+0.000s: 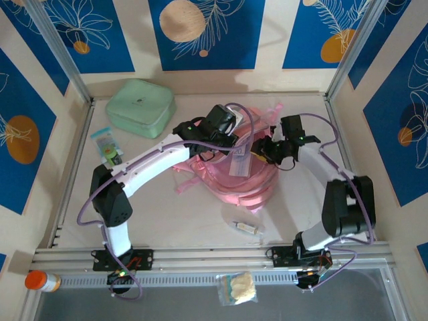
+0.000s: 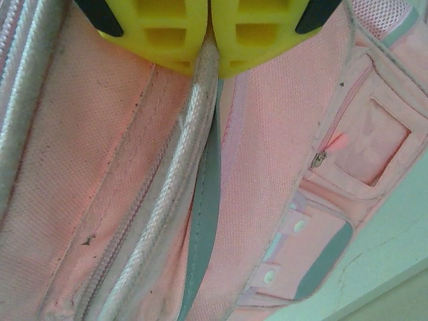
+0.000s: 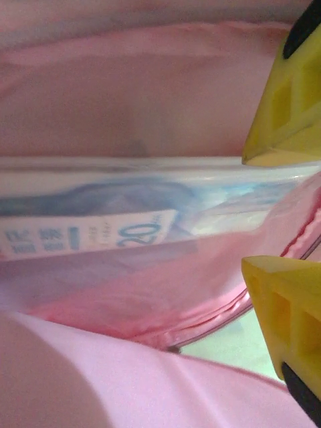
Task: Pack the student bag
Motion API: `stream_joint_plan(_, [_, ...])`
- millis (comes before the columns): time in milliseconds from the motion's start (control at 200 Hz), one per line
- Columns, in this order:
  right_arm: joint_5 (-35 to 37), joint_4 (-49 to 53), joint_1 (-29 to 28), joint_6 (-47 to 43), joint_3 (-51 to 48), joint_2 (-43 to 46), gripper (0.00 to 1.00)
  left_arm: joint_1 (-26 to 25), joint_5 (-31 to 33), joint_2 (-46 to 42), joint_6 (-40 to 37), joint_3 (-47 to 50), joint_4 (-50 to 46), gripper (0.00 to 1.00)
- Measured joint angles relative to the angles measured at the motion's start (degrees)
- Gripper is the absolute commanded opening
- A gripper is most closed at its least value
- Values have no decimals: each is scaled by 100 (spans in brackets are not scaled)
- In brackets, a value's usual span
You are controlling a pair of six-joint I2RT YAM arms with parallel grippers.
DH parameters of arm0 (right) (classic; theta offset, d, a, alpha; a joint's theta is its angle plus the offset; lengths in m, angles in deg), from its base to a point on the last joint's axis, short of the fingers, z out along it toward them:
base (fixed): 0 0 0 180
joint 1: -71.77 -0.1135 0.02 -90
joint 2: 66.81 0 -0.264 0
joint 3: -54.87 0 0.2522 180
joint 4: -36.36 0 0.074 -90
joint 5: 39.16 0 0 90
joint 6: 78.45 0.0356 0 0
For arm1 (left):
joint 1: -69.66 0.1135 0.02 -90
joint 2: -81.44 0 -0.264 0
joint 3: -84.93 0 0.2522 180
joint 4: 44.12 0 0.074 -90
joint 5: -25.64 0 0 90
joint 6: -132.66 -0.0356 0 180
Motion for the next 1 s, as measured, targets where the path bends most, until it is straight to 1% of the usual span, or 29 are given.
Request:
stream_joint_plan(75, [341,140,-372,68,-219,413,40,0,-22,-22,0,20,-2,0])
stream_joint_plan(155, [656,179,-772,197,-442,612,40,0,-26,-33,2,35,20,0])
stream_joint_plan(220, [811,184,-1021,302,-616,605,40,0,-26,-50,2,72,46,0])
stream_joint_plan(315, [1073,243,-1172,398,-684,422,35,0,-33,-52,2,81,55,0])
stream_joint_plan(460, [1360,175,-1172,466,-682,63,24,0,-46,-55,2,92,61,0])
stream_joint_plan(520, [1493,151,-1161,407,-658,-37,14,0,-46,-57,0,101,63,0])
stream_joint_plan(565, [1578,118,-1139,428,-619,-92,10,0,-44,-63,0,111,63,0])
stream_joint_plan(735, [1687,-192,-962,166,-358,-273,9,0,-44,-63,0,116,79,0])
stream_joint_plan(885, [1683,-605,-874,-181,-46,-605,8,7,-11,-66,4,127,96,0])
stream_joint_plan(1000, [1550,-833,-817,-446,-24,-658,11,17,2,-129,24,197,142,0])
